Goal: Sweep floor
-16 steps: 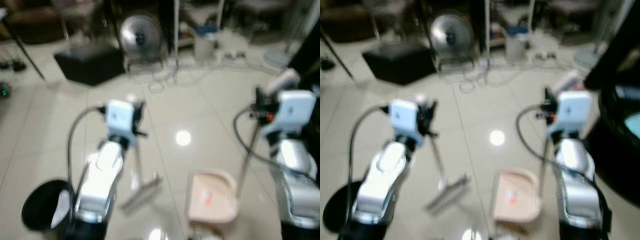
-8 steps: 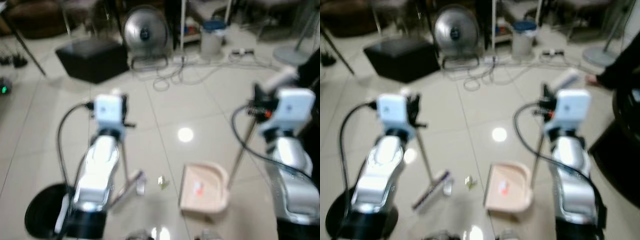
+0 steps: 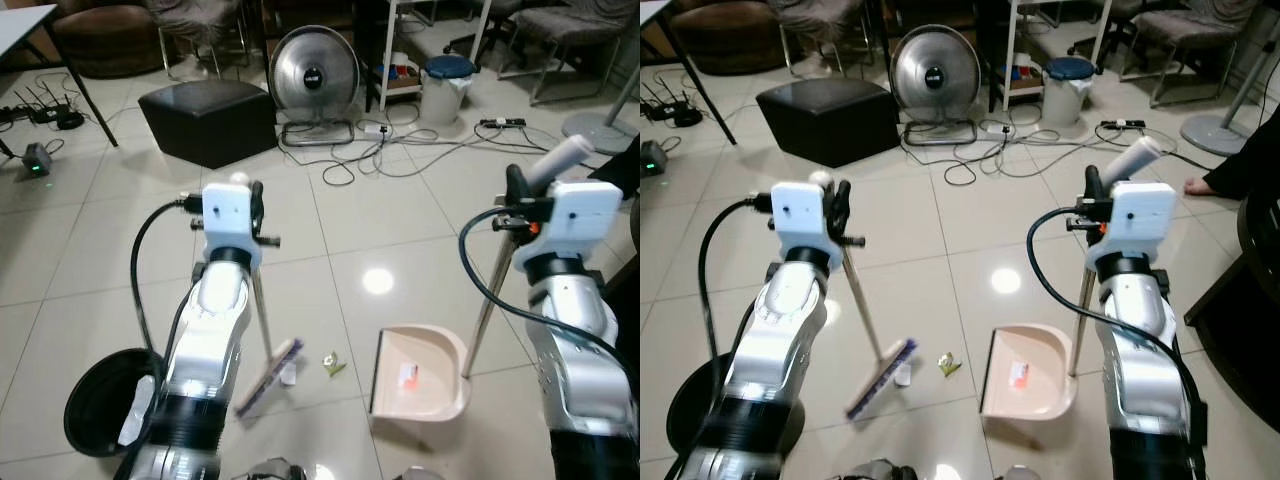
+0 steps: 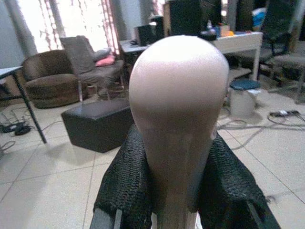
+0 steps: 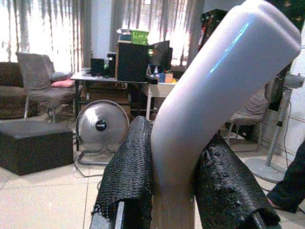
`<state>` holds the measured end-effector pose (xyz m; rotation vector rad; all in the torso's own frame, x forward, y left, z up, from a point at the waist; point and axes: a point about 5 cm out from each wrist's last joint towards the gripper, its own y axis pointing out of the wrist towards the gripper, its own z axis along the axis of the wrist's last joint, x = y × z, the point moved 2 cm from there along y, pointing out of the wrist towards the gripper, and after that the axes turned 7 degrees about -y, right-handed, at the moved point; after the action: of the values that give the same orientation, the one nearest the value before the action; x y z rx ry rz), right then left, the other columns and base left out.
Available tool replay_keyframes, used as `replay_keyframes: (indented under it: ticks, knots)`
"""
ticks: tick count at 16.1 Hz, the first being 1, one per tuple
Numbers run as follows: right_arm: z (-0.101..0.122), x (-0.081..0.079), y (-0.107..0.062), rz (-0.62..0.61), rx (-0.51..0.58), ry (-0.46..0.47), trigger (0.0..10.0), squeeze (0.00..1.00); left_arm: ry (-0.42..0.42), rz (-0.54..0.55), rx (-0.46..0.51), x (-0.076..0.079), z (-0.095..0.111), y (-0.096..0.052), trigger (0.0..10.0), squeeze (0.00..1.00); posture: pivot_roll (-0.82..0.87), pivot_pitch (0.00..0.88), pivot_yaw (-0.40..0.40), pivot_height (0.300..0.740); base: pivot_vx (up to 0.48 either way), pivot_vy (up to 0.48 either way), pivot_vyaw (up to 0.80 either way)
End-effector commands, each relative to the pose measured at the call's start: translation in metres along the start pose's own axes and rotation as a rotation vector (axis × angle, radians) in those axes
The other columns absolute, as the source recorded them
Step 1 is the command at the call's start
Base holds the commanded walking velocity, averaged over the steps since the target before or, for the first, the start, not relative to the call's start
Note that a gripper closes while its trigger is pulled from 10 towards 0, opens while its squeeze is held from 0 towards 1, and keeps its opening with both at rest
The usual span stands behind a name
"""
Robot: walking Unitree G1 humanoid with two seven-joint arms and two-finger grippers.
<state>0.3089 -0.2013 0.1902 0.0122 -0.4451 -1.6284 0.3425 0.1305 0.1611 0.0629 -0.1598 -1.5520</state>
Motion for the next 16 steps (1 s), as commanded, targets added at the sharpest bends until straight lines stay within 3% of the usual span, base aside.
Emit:
replay_keyframes:
  ticks: [1,6,11,16]
  knots:
    - [0.005,0.0,0.004,0.011,0.044,-0.021,10.0,0.0,0.004,0.023,0.054,-0.001,0.009,0.005,10.0,0.0,-0.01,0.141,0.074,0.74,0.0,0.0,0.0]
    - [-0.013,-0.001,0.018,0.011,0.066,-0.059,10.0,0.0,0.018,0.092,0.104,-0.008,0.013,0.024,10.0,0.0,0.07,0.281,0.116,0.74,0.0,0.0,0.0]
    - [-0.009,0.011,0.034,-0.022,0.172,-0.131,10.0,0.0,0.024,0.121,0.184,-0.017,0.021,0.036,10.0,0.0,0.14,0.401,0.196,0.74,0.0,0.0,0.0]
    - [0.002,0.006,0.047,-0.041,0.283,-0.129,10.0,0.0,0.018,0.124,0.198,-0.017,0.022,0.05,10.0,0.0,0.17,0.428,0.227,0.74,0.0,0.0,0.0]
